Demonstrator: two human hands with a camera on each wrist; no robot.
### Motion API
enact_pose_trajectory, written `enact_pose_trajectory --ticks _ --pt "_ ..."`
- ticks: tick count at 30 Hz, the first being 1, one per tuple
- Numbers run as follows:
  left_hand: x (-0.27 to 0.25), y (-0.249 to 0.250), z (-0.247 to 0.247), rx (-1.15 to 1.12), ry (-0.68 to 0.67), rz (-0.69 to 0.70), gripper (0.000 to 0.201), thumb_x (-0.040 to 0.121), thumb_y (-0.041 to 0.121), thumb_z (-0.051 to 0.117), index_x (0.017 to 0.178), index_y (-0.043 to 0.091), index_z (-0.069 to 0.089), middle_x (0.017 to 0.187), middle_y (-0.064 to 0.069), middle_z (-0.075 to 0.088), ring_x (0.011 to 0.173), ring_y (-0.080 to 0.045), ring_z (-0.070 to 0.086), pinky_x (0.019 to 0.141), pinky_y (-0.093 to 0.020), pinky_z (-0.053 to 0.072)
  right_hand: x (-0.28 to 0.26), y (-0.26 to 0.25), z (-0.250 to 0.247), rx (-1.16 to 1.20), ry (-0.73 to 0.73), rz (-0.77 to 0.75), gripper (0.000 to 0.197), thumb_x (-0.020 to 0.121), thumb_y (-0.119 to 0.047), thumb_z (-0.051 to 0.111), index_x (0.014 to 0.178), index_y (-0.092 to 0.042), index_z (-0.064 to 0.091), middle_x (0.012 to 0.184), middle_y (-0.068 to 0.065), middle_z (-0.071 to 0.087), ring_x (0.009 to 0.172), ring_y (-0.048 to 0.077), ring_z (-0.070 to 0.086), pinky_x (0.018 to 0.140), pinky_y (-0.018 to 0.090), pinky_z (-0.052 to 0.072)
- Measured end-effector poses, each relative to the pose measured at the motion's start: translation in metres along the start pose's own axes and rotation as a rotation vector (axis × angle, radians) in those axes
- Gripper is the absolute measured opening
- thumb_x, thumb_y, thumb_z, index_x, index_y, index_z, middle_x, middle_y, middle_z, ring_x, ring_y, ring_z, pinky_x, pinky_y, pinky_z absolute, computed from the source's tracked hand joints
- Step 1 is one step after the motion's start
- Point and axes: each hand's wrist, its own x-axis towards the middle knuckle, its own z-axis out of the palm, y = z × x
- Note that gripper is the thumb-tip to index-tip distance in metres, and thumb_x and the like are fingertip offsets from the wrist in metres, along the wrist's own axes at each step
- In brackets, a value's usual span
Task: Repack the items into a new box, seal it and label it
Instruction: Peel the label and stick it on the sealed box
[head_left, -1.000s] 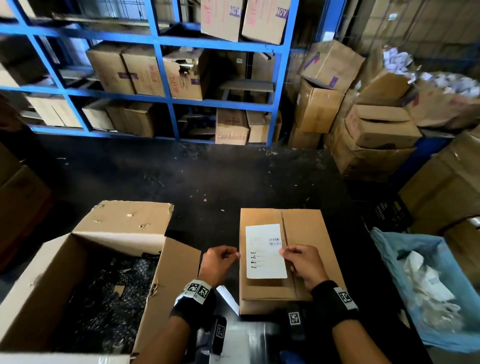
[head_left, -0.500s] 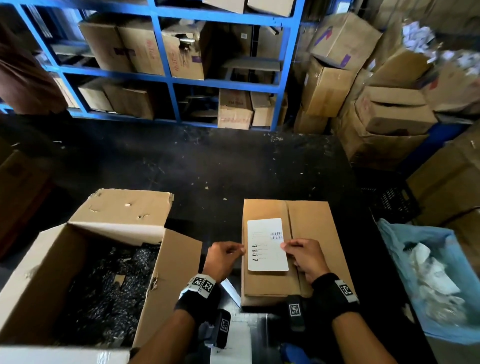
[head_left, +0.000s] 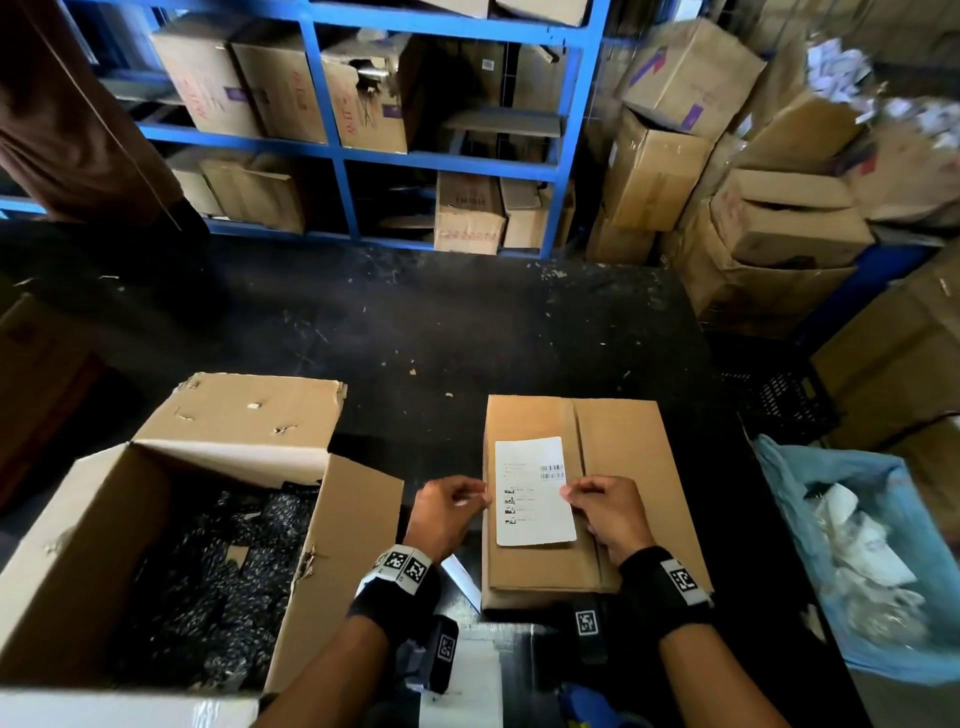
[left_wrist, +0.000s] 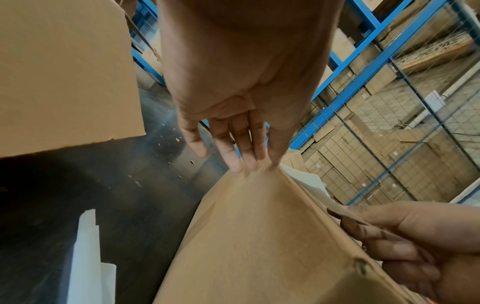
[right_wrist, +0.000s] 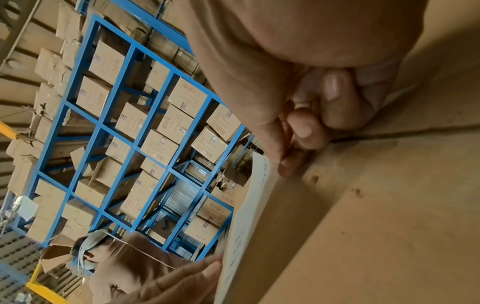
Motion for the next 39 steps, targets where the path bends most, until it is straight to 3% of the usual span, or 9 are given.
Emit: enact_pose_trajectory --ticks 4,7,11,17,22,28,31,36,39 --pt "0.001 0.012 -0.005 0.089 -0.028 0.169 0.037 0.086 0.030 0.073 0.121 0.028 0.061 0.117 0.017 0.063 0.105 0.006 0.058 0.089 -0.014 0.048 0.007 0.008 0.002 -0.027 0.004 -0.007 0.013 0.089 -0.002 0.072 0.077 -0.008 0.073 0.085 0.004 0.076 0.066 0.009 0.064 0.042 0.008 0.038" --pt "0.009 0.012 -0.010 0.259 -0.138 0.306 0.053 0.090 0.035 0.067 0.139 0.032 0.047 0.145 0.011 0.048 0.134 -0.008 0.041 0.112 -0.033 0.039 0.009 0.011 0.002 -0.038 0.003 -0.012 0.013 0.088 -0.003 0.073 0.077 -0.009 0.074 0.083 0.002 0.077 0.074 0.012 0.068 0.046 0.010 0.041" --pt "0.019 0.014 -0.016 0.423 -0.282 0.360 0.068 0.091 0.044 0.064 0.150 0.035 0.033 0.160 0.016 0.027 0.150 -0.011 0.014 0.120 -0.051 0.022 0.012 0.014 0.002 -0.050 -0.005 -0.037 0.015 0.085 -0.001 0.075 0.072 -0.009 0.076 0.079 0.001 0.078 0.077 0.017 0.072 0.061 0.020 0.049" --pt "0.024 0.016 -0.020 0.546 -0.412 0.340 0.078 0.091 0.045 0.065 0.155 0.035 0.021 0.162 0.023 0.010 0.151 -0.008 -0.003 0.118 -0.057 0.009 0.014 0.015 0.002 -0.078 -0.005 -0.058 0.017 0.084 -0.001 0.075 0.070 -0.012 0.075 0.078 0.002 0.077 0.074 0.016 0.070 0.062 0.021 0.048" --pt "0.025 0.018 -0.018 0.614 -0.476 0.315 0.086 0.089 0.051 0.063 0.157 0.035 0.011 0.163 0.023 0.000 0.151 -0.012 -0.011 0.118 -0.059 0.003 0.015 0.014 0.003 -0.092 0.003 -0.043 0.014 0.085 -0.002 0.075 0.074 -0.011 0.076 0.083 0.002 0.079 0.083 0.019 0.074 0.076 0.031 0.059" --pt "0.035 0.019 -0.019 0.911 -0.574 0.361 0.108 0.077 0.079 0.054 0.154 0.038 -0.010 0.161 0.021 -0.017 0.149 -0.026 -0.019 0.117 -0.061 0.000 0.017 0.015 0.003 -0.163 0.019 -0.051 0.014 0.083 -0.005 0.077 0.074 -0.015 0.076 0.082 -0.004 0.078 0.085 0.016 0.075 0.079 0.031 0.060" --pt "0.037 0.021 -0.020 0.941 -0.597 0.337 0.113 0.072 0.083 0.054 0.152 0.041 -0.015 0.161 0.020 -0.018 0.149 -0.029 -0.020 0.117 -0.064 -0.003 0.014 0.011 0.003 -0.274 0.029 -0.106 0.012 0.083 -0.010 0.078 0.075 -0.019 0.076 0.082 -0.008 0.077 0.082 0.010 0.073 0.072 0.024 0.056" --pt "0.039 0.021 -0.021 0.944 -0.632 0.319 0.123 0.064 0.087 0.058 0.149 0.045 -0.021 0.160 0.020 -0.023 0.148 -0.031 -0.023 0.116 -0.066 -0.007 0.015 0.008 0.001 -0.540 0.048 -0.180 0.005 0.081 -0.028 0.078 0.078 -0.025 0.075 0.083 -0.015 0.075 0.078 0.007 0.070 0.075 0.033 0.061" --pt "0.038 0.023 -0.022 0.958 -0.631 0.322 0.129 0.058 0.090 0.059 0.150 0.044 -0.020 0.159 0.022 -0.023 0.148 -0.030 -0.023 0.116 -0.066 -0.005 0.011 0.001 0.001 -0.729 0.134 -0.188 0.013 0.082 -0.037 0.077 0.085 -0.025 0.072 0.087 -0.010 0.073 0.076 0.012 0.066 0.069 0.027 0.054"
